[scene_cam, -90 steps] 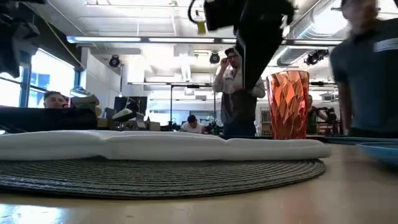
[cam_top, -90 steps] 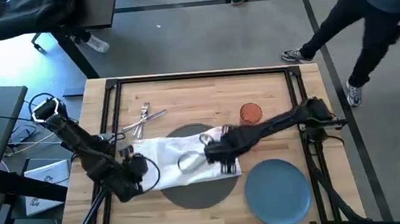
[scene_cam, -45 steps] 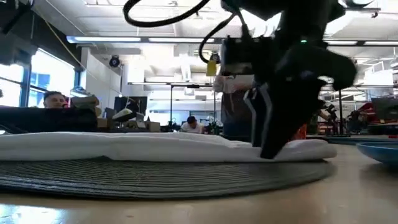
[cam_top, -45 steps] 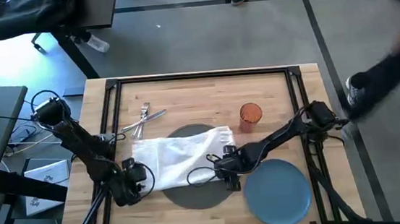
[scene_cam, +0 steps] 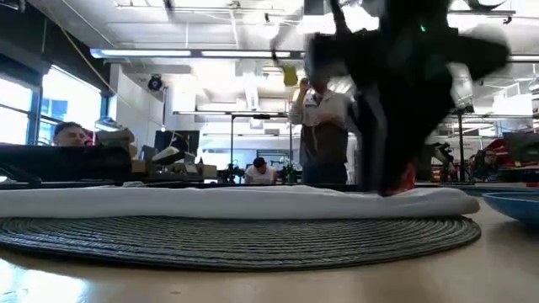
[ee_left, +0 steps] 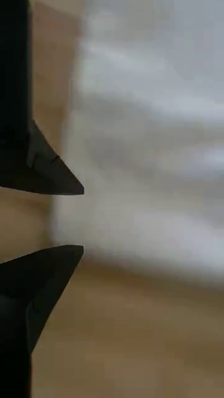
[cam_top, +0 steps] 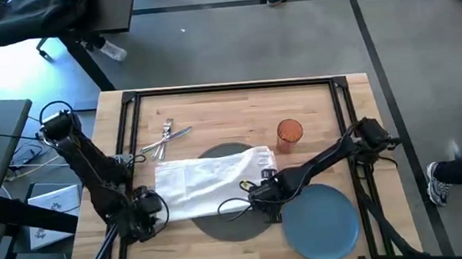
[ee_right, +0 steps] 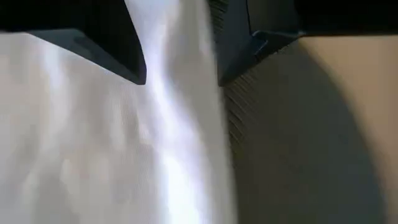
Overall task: Set table place
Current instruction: Fold the white table napkin
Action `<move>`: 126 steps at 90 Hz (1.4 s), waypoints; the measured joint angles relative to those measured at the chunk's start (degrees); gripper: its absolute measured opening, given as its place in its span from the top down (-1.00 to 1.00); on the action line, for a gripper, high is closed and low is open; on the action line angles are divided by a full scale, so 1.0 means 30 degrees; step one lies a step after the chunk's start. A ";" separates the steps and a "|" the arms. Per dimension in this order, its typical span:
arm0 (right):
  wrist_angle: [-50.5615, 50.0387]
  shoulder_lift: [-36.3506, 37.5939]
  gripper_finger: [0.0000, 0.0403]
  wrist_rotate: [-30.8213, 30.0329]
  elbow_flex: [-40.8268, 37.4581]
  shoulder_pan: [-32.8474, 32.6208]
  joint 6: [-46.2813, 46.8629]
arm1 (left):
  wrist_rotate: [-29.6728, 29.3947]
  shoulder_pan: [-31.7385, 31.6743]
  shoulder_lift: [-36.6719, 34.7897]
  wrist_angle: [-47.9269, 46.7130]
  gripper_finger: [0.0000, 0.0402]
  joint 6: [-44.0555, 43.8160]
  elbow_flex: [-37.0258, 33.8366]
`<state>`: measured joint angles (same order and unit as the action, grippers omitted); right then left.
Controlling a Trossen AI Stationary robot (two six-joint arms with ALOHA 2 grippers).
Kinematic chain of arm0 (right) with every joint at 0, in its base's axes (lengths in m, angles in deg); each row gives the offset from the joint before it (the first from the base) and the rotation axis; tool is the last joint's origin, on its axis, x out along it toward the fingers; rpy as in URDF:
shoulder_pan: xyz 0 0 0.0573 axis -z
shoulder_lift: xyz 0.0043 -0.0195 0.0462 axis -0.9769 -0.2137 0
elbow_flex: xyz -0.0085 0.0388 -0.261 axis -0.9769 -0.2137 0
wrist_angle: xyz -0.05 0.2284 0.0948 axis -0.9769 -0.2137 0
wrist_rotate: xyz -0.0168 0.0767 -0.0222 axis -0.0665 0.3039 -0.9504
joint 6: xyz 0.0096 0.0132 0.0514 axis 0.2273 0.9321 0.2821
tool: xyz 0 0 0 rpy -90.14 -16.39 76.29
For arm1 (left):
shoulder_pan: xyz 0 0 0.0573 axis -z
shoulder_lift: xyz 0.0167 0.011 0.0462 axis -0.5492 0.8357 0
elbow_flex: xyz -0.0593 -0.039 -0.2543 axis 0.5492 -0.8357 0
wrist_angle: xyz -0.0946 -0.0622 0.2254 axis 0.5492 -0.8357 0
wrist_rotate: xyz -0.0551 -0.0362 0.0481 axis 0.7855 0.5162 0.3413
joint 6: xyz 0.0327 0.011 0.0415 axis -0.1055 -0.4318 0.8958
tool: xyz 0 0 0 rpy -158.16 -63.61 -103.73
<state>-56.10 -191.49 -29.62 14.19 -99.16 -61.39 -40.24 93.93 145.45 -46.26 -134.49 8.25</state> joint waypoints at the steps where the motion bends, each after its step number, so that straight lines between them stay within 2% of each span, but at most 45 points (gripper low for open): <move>1: 0.0003 0.0040 0.09 -0.0008 0.0076 0.0007 -0.0059 | -0.0209 0.0000 -0.0001 0.0017 0.37 0.0144 0.0095; 8: 0.0491 0.0014 0.09 -0.0264 0.0287 0.0030 -0.0628 | -0.1568 0.0010 0.0109 0.1056 0.37 0.1390 0.0325; 15: 0.1105 -0.0244 0.09 -0.0295 0.0154 0.0036 -0.1163 | -0.1911 -0.0036 0.0405 0.2655 0.37 0.2442 -0.0025; 33: 0.1952 -0.0789 0.09 -0.0307 -0.1406 -0.0128 -0.0680 | 0.0225 -0.0080 0.2447 0.6023 0.37 0.2080 -0.1865; 47: 0.1371 -0.0702 0.09 -0.0348 -0.2185 -0.0397 0.0528 | 0.1590 0.0186 0.3493 0.4915 0.37 0.1026 -0.1861; 67: 0.0200 -0.0275 0.09 -0.0220 -0.2205 -0.0721 0.0970 | 0.2222 0.0790 0.2719 0.3590 0.37 0.0181 -0.1757; 85: -0.0076 0.1096 0.09 -0.0372 -0.1016 -0.0587 0.0890 | 0.1352 0.0512 0.1625 0.0473 0.37 0.0537 -0.0028; 102: -0.0130 0.2253 0.09 -0.0527 -0.0726 -0.0818 0.1006 | 0.1448 0.0390 0.1657 0.0371 0.37 0.1915 0.0302; 118: -0.0100 0.1783 0.09 -0.2175 -0.0733 -0.1708 0.0984 | 0.3209 0.0386 0.1862 -0.0256 0.37 0.1765 -0.0018; 126: 0.0040 0.1372 0.09 -0.2850 -0.0733 -0.2047 0.1039 | 0.3299 0.0506 0.1869 -0.1378 0.37 0.1423 -0.0061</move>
<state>-55.98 -187.38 -38.17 11.99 -105.30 -58.28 -30.34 95.45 151.06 -50.39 -130.22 8.06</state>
